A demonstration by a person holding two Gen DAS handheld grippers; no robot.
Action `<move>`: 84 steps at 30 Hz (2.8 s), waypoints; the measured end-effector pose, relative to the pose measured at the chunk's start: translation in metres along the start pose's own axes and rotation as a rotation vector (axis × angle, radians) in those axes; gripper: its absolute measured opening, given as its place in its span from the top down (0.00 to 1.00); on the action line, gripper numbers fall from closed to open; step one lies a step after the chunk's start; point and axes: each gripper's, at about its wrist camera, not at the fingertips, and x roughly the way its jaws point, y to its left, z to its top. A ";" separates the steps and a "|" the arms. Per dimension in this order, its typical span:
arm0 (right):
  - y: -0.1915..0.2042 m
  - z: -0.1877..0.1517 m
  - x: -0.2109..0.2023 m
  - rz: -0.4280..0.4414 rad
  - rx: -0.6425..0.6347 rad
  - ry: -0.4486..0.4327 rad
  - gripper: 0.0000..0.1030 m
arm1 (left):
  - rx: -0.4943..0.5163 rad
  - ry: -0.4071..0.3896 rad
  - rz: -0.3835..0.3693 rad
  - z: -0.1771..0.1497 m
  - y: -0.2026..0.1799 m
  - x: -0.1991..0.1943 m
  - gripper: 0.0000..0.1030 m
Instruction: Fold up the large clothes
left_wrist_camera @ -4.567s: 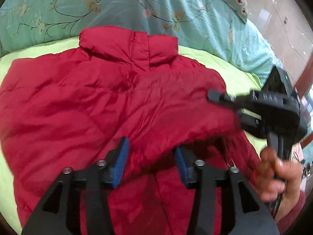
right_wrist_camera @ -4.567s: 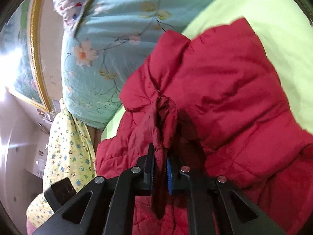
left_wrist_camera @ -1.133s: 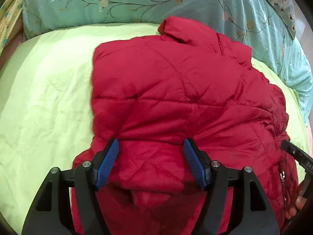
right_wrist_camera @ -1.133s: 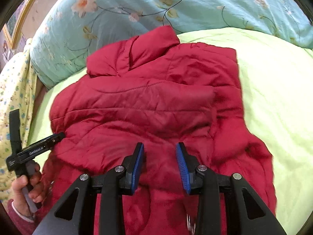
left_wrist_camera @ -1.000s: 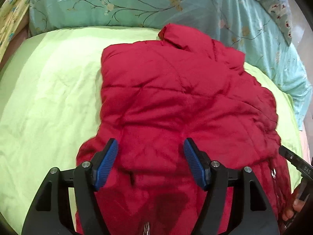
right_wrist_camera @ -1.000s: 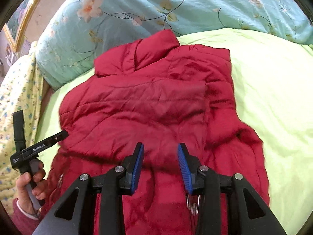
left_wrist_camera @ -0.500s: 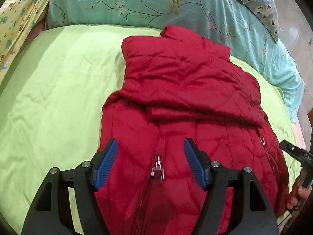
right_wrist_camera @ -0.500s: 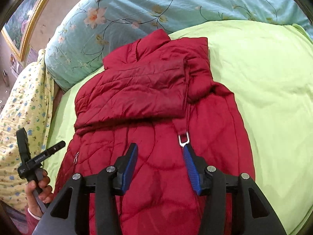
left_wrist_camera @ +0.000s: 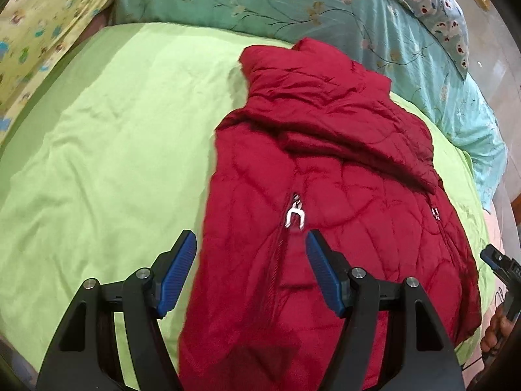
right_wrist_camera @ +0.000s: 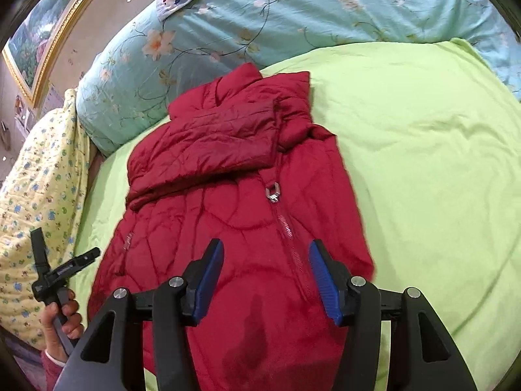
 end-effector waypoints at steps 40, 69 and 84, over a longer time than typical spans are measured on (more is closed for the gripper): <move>-0.044 -0.064 -0.015 -0.004 0.028 0.252 0.68 | 0.058 0.122 -0.019 -0.076 0.024 -0.019 0.33; -0.038 -0.068 -0.045 0.279 0.031 0.168 0.79 | 0.116 0.093 -0.323 -0.088 0.011 -0.060 0.85; -0.033 -0.016 -0.080 0.471 0.049 -0.041 0.80 | 0.074 -0.124 -0.431 -0.014 0.017 -0.110 0.85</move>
